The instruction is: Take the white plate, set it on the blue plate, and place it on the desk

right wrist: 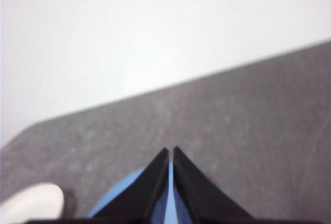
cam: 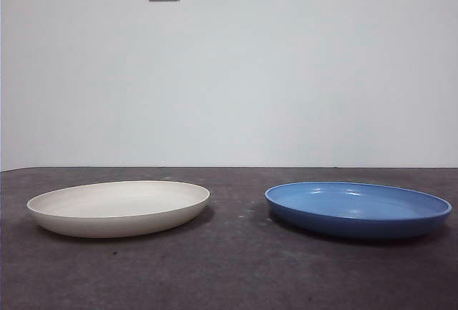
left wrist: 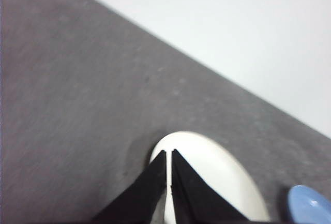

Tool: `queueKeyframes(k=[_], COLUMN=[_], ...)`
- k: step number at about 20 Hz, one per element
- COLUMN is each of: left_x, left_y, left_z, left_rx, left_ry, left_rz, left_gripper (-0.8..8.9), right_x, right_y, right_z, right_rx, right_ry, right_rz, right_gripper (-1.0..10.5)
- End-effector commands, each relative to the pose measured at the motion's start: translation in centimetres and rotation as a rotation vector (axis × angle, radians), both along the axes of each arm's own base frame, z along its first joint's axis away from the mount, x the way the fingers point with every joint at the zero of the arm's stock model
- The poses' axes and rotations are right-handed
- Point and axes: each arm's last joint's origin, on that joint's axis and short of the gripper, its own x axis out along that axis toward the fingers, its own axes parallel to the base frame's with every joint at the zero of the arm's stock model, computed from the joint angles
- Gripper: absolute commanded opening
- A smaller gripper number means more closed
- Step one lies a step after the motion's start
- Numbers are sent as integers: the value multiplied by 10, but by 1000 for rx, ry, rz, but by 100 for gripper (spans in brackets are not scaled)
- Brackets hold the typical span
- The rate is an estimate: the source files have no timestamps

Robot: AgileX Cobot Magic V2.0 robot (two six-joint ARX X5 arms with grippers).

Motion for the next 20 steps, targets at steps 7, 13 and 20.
queueKeyframes(k=[7,13,20], left_x=[-6,4,14], left_y=[-2,-7,-9], left_z=[58,90,107], left_rx=[133,237,318], left_ry=[77,156,280], left_rz=[-111,-318,-470], left_gripper=[15,15,14], right_x=[-8,2,14], right_y=[0,3,8], right_z=[57,86,109], right_rx=[-105,-218,-268], right_ry=[57,222,401], right_rz=[7,138,370], right_gripper=[8,8,8])
